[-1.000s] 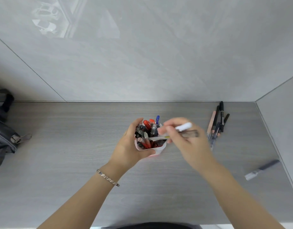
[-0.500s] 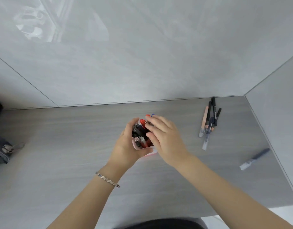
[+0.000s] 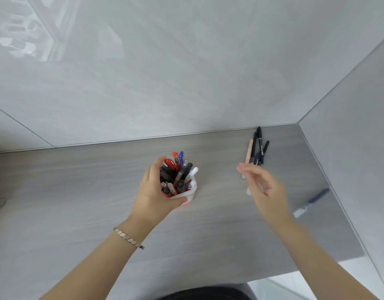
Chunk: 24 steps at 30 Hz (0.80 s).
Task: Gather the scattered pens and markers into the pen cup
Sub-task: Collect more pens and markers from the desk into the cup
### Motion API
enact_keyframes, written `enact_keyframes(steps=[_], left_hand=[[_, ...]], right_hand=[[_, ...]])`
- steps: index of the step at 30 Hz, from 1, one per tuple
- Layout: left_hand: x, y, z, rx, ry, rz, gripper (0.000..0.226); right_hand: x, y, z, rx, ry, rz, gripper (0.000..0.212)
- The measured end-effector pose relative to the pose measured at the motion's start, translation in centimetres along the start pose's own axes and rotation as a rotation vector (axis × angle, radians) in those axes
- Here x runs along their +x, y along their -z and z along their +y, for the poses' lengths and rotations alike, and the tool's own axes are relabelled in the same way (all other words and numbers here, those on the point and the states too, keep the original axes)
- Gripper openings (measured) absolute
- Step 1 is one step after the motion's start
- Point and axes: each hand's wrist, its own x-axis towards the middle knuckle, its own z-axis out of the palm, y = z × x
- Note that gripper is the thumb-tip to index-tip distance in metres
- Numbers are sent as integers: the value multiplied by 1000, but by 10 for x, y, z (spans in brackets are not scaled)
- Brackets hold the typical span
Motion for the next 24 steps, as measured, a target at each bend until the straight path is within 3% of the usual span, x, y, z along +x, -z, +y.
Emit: enact_keyframes(steps=[4, 6, 8, 11, 15, 17, 20, 22, 24], left_hand=[[-1, -13, 11, 13, -27, -53, 95], [-2, -19, 21, 5, -52, -71, 93], [-2, -23, 30, -9, -73, -77, 86], [1, -30, 39, -9, -80, -117, 87], [2, -32, 42, -2, -81, -135, 86], [0, -30, 44, -14, -80, -128, 83], [-4, -26, 46, -18, -78, -105, 83], [-7, -24, 45, -28, -77, -89, 80], [-9, -22, 43, -16, -69, -75, 81]], right_hand=[[11, 48, 40, -419, -140, 182, 20], [16, 77, 71, -625, -429, 267, 33], [17, 92, 92, -759, -703, 238, 45], [18, 99, 106, -800, -915, 189, 47], [25, 101, 113, -680, -810, 181, 35], [29, 100, 108, -490, -702, 167, 24], [32, 92, 86, -165, -594, 135, 30], [32, 87, 71, -132, -481, 52, 37], [30, 82, 62, -262, -370, -65, 35]])
